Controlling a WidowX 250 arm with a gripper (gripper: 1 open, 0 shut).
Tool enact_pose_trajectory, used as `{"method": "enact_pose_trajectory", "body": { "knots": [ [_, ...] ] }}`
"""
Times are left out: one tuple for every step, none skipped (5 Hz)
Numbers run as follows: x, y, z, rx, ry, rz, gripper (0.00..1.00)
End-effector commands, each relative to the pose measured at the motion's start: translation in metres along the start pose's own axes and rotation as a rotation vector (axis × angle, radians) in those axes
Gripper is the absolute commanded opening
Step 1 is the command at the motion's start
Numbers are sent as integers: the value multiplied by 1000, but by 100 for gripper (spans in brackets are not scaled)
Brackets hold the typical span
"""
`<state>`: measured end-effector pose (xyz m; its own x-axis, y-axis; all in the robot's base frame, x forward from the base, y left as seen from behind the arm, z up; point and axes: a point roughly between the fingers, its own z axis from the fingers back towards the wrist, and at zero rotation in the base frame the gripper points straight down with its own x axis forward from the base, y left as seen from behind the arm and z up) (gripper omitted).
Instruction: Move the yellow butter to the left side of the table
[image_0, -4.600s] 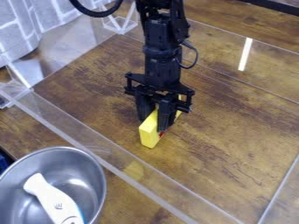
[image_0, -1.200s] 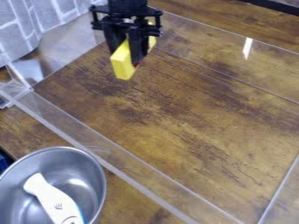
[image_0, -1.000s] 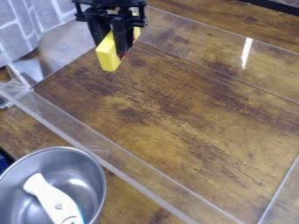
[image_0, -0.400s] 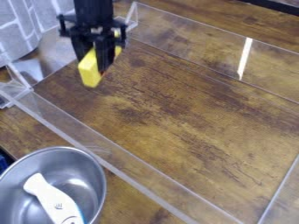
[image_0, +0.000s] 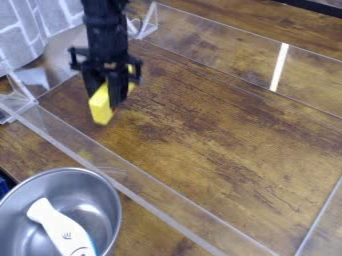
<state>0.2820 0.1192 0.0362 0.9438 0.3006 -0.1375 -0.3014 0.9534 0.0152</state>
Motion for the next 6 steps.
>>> {"method": "enact_pose_trajectory", "body": {
  "knots": [
    [8, 7, 43, -26, -112, 0, 0],
    [5, 0, 70, -46, -157, -23, 0],
    [15, 4, 57, -49, -145, -24, 0],
    [18, 10, 44, -45, -124, -25, 0],
    [22, 17, 30, -44, -101, -16, 0],
    [25, 19, 25, -47, -93, -13, 0]
  ]
}}
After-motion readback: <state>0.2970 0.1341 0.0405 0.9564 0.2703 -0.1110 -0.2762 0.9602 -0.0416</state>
